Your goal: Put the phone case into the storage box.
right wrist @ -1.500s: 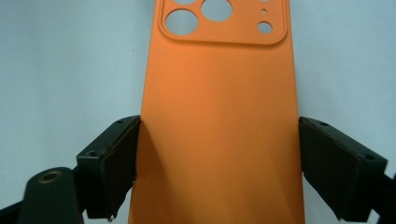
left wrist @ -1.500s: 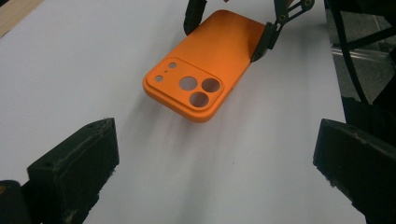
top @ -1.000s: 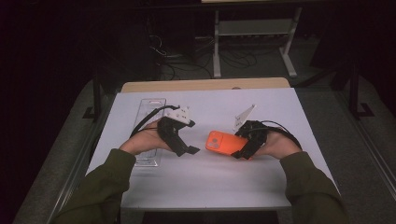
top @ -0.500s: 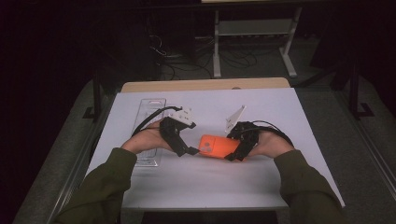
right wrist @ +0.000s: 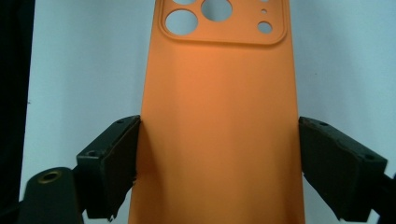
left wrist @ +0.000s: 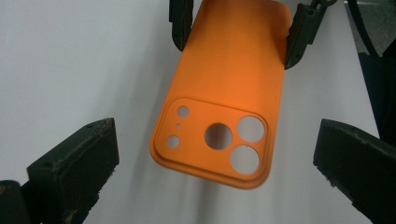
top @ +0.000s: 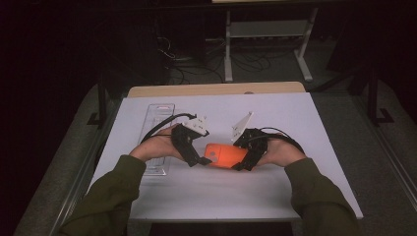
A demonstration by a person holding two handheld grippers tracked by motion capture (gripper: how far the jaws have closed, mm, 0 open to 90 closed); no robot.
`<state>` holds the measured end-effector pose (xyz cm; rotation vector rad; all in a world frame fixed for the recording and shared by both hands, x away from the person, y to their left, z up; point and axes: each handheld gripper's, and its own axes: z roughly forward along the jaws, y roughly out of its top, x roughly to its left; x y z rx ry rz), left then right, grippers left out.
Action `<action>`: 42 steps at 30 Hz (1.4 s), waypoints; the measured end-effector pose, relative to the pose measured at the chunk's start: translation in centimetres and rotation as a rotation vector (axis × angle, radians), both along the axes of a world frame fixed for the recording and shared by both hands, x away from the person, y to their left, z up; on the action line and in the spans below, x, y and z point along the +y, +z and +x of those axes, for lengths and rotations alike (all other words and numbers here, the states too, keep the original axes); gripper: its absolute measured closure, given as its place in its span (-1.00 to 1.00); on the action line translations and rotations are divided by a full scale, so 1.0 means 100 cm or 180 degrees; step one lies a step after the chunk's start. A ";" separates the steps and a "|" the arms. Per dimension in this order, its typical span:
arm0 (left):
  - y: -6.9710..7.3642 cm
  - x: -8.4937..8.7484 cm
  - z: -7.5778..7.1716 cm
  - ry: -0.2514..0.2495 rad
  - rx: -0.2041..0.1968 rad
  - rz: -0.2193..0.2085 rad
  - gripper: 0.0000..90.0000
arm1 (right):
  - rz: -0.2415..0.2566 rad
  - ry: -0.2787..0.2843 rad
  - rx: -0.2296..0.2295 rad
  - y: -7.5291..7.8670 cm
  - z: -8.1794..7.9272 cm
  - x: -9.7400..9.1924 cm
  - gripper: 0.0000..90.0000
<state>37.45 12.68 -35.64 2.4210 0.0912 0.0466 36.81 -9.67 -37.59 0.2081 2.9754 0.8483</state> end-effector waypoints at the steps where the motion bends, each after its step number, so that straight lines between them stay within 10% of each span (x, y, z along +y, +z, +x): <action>1: 0.000 -0.001 0.000 -0.0024 0.0003 0.0016 -1.00 | 0.0001 0.0005 0.0015 0.000 -0.001 0.001 -0.66; 42: -0.026 -0.026 -0.008 -0.0399 0.0091 0.0414 -1.00 | 0.0116 0.0227 -0.0019 0.003 -0.009 0.016 -0.66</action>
